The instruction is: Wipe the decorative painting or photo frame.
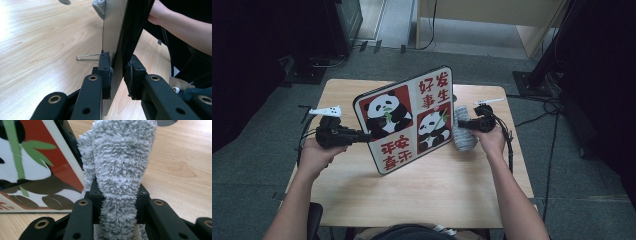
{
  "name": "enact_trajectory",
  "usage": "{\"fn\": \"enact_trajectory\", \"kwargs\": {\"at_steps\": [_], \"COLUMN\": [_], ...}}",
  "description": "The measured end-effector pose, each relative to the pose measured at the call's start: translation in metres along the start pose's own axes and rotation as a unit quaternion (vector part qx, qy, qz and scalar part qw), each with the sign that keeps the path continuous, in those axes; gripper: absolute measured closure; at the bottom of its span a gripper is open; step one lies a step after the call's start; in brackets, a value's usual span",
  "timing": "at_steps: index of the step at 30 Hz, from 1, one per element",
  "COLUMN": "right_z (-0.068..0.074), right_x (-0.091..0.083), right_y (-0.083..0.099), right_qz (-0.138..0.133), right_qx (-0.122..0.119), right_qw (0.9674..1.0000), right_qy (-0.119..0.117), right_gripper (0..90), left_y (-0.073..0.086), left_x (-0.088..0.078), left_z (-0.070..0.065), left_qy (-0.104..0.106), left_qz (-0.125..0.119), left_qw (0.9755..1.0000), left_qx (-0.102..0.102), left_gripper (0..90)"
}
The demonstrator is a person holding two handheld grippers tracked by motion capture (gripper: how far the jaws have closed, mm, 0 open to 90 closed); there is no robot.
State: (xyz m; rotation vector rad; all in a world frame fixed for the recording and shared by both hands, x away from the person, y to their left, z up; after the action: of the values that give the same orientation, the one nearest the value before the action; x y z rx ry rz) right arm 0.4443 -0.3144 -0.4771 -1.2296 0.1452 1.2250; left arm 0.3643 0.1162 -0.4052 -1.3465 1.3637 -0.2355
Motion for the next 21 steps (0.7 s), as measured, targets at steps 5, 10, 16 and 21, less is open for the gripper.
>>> {"fn": "enact_trajectory", "kwargs": {"at_steps": [5, 10, 16, 21], "right_z": [-0.003, -0.004, -0.014, -0.03], "right_x": [0.003, -0.004, -0.023, -0.03], "right_y": [0.006, 0.005, 0.004, 0.002], "right_qz": [-0.007, -0.012, -0.034, -0.052], "right_qx": [0.008, -0.008, -0.015, 0.001], "right_qw": [0.9999, 0.9999, 0.9987, 0.9977], "right_qy": [-0.003, 0.007, 0.034, 0.043], "right_gripper": [68.9, 68.9, 68.8, 68.7], "left_y": [0.0, 0.0, 0.001, 0.001], "left_x": [0.0, 0.0, 0.0, 0.0], "left_z": [0.001, 0.001, 0.0, -0.001], "left_qy": [0.004, 0.001, -0.001, -0.005], "left_qz": [-0.001, -0.002, -0.001, -0.001], "left_qw": [1.0, 1.0, 1.0, 1.0], "left_qx": [-0.004, -0.005, -0.004, -0.003], "left_gripper": [76.3, 76.3, 76.3, 76.4]}}
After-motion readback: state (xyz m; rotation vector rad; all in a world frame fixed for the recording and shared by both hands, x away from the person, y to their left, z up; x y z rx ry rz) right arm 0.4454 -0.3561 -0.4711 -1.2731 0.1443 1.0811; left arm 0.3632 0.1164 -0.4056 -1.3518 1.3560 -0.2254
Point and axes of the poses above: each handheld gripper's, and its own axes: x roughly forward along the jaws, y roughly out of its underside, z roughly to its left, the point moved 4 cm from there along x, roughly forward along the jaws, and after that the axes turned 8 degrees about -y, right-handed, at the moved point
